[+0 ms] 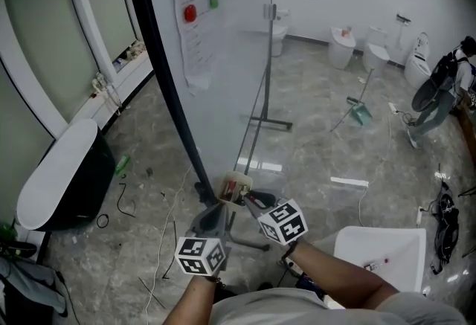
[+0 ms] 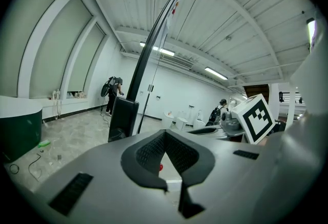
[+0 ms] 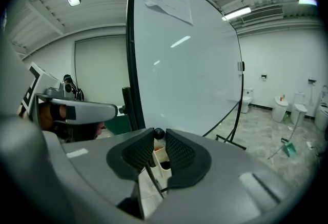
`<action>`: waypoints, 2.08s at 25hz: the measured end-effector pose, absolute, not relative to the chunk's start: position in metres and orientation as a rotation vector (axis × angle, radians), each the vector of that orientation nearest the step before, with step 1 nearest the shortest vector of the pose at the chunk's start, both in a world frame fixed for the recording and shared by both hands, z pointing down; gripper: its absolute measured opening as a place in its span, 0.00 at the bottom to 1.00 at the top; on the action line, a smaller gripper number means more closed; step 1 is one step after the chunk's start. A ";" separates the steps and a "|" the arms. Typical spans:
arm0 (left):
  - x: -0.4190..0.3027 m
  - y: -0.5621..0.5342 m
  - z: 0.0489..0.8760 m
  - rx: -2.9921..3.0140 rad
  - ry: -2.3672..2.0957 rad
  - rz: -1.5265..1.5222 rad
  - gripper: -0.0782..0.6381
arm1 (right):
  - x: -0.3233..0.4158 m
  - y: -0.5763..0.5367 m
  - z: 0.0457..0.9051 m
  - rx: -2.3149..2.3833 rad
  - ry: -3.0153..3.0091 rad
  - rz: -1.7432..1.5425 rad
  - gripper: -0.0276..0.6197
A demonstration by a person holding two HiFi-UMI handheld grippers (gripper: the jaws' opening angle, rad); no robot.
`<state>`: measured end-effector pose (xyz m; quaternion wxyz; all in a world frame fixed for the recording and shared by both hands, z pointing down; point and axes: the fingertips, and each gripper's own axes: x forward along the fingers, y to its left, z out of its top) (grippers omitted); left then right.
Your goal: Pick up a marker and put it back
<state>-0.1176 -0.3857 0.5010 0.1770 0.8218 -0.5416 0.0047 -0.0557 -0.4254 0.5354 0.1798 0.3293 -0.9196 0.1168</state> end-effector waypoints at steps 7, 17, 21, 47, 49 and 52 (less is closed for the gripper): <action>-0.125 -0.383 0.520 2.301 -1.500 0.010 0.11 | -0.065 -0.431 0.581 0.918 -2.537 0.383 0.15; -0.142 -0.387 0.532 2.278 -1.506 0.035 0.11 | -0.075 -0.422 0.610 0.909 -2.519 0.415 0.18; -0.143 -0.386 0.532 2.281 -1.505 0.036 0.11 | -0.074 -0.419 0.619 0.911 -2.506 0.434 0.20; -0.091 -0.367 0.464 2.419 -1.531 0.017 0.11 | -0.037 -0.371 0.460 0.910 -2.817 0.212 0.05; -0.087 -0.365 0.450 2.434 -1.545 0.013 0.11 | -0.030 -0.365 0.438 0.919 -2.849 0.171 0.05; -0.081 -0.363 0.434 2.450 -1.557 -0.001 0.11 | -0.023 -0.360 0.419 0.929 -2.868 0.116 0.05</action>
